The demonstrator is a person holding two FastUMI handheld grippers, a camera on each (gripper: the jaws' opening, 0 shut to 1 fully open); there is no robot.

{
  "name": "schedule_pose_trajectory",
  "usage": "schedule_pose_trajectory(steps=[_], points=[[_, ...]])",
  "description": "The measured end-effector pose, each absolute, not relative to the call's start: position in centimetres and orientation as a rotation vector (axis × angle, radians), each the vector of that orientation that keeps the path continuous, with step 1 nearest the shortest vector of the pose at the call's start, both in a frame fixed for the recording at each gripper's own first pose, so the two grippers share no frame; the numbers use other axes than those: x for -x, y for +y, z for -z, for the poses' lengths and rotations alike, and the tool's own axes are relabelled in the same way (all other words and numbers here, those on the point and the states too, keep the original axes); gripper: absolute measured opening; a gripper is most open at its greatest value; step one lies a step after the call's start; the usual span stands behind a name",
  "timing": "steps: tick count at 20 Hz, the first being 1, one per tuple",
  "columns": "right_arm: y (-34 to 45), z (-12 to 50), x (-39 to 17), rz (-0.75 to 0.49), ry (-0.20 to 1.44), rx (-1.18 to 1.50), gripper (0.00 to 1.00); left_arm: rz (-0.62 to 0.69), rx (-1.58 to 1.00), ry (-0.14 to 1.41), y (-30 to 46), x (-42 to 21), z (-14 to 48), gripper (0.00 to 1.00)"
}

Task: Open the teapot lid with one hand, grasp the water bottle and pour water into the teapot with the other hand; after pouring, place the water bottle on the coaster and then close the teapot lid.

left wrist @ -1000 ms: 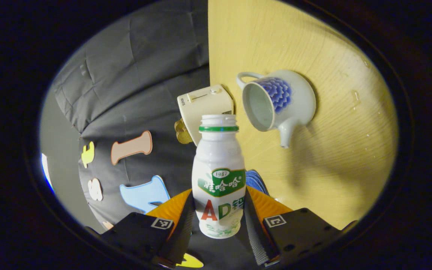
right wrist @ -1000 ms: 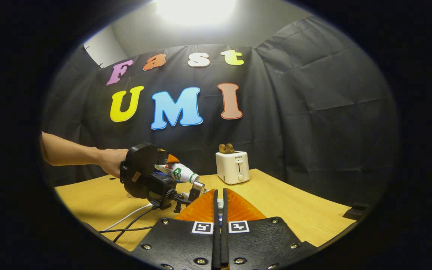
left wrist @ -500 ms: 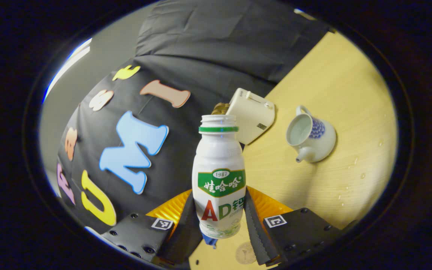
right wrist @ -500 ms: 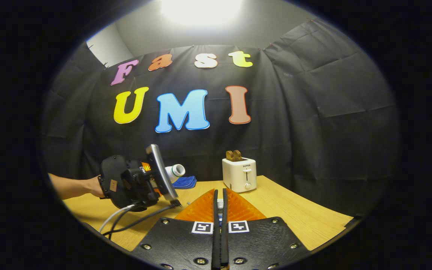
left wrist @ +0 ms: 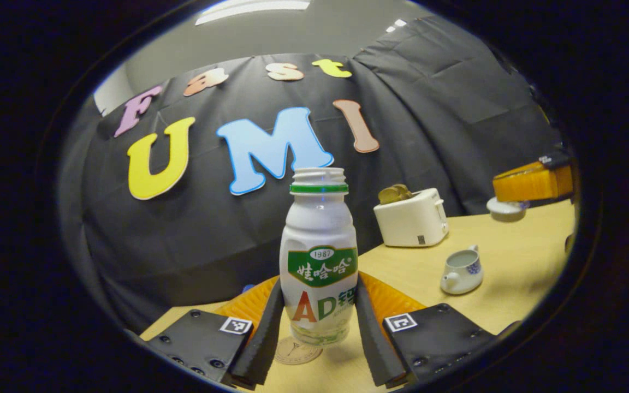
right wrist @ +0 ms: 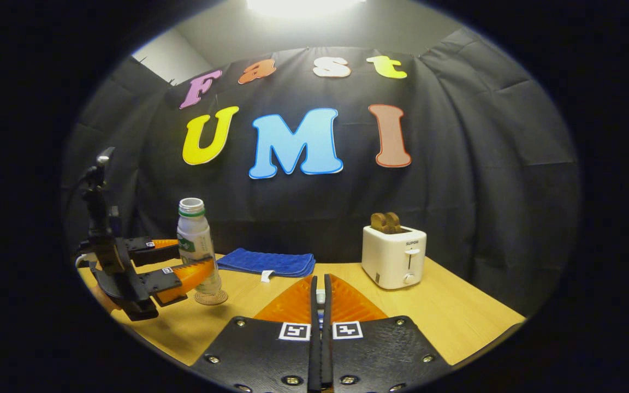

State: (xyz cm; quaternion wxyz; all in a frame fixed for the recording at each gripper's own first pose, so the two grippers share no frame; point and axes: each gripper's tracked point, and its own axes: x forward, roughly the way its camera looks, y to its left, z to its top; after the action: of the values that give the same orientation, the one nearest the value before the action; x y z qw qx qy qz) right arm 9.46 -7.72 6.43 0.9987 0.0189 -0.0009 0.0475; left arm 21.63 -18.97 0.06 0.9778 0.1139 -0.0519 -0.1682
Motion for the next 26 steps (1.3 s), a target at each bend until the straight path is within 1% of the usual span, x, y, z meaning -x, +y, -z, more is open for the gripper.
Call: schedule_pose_trajectory(steps=[2,3,4,5,6,7,8,9,12,13,18,19,20,22,23,24,25,26], points=[[-7.8,-5.6,-11.4,-0.072,0.013,-0.025,0.00,0.327,-0.156,-0.098,-18.1,-21.5,-0.2,0.78],[-8.0,-5.0,-12.3,-0.058,0.025,-0.013,0.01,0.324,-0.131,-0.103,-18.0,-21.6,-0.2,0.74],[-8.1,-4.7,-13.1,-0.053,0.031,-0.019,0.01,0.321,-0.104,-0.106,-17.6,-21.7,0.0,0.78],[-8.0,-4.4,-13.7,-0.049,0.038,-0.028,0.00,0.318,-0.079,-0.101,-17.3,-21.8,0.3,0.78],[-8.1,-3.8,-14.4,-0.041,0.051,-0.030,0.00,0.325,-0.051,-0.090,-16.9,-22.0,0.6,0.74],[-8.2,-3.1,-14.9,-0.031,0.060,-0.024,0.00,0.332,-0.032,-0.080,-16.6,-22.1,0.7,0.78],[-8.3,-2.5,-15.3,-0.023,0.072,-0.015,0.01,0.334,-0.022,-0.078,-16.1,-22.1,0.9,0.74],[-8.4,-2.0,-15.5,-0.018,0.080,-0.013,0.01,0.334,-0.018,-0.080,-15.7,-22.1,0.7,0.78],[-8.4,-1.6,-15.9,-0.009,0.081,-0.014,0.01,0.318,-0.023,-0.090,-15.4,-22.1,0.4,0.77],[-8.5,-1.5,-16.0,-0.002,0.078,-0.009,0.01,0.318,-0.020,-0.092,-15.3,-22.1,0.3,0.74],[-8.6,-0.5,-16.3,0.005,0.100,0.000,0.01,0.310,-0.006,-0.085,-14.7,-22.1,0.4,0.74],[-8.6,-0.4,-16.3,0.008,0.102,0.002,0.01,0.306,-0.007,-0.081,-14.4,-22.1,0.5,0.70],[-8.7,-0.2,-16.4,0.010,0.106,0.000,0.01,0.303,-0.005,-0.079,-14.2,-22.3,0.6,0.69],[-8.8,0.1,-16.5,0.015,0.109,0.007,0.01,0.305,0.007,-0.072,-14.1,-22.3,0.6,0.77],[-8.8,0.3,-16.5,0.018,0.114,0.009,0.01,0.305,0.012,-0.069,-14.0,-22.4,0.7,0.78],[-8.8,0.3,-16.5,0.019,0.116,0.008,0.01,0.305,0.015,-0.062,-13.8,-22.4,0.8,0.70],[-8.9,0.5,-16.6,0.022,0.118,0.005,0.01,0.304,0.021,-0.056,-13.7,-22.5,1.0,0.77],[-9.0,0.7,-16.7,0.026,0.124,0.002,0.01,0.304,0.030,-0.049,-13.6,-22.7,1.2,0.73]])
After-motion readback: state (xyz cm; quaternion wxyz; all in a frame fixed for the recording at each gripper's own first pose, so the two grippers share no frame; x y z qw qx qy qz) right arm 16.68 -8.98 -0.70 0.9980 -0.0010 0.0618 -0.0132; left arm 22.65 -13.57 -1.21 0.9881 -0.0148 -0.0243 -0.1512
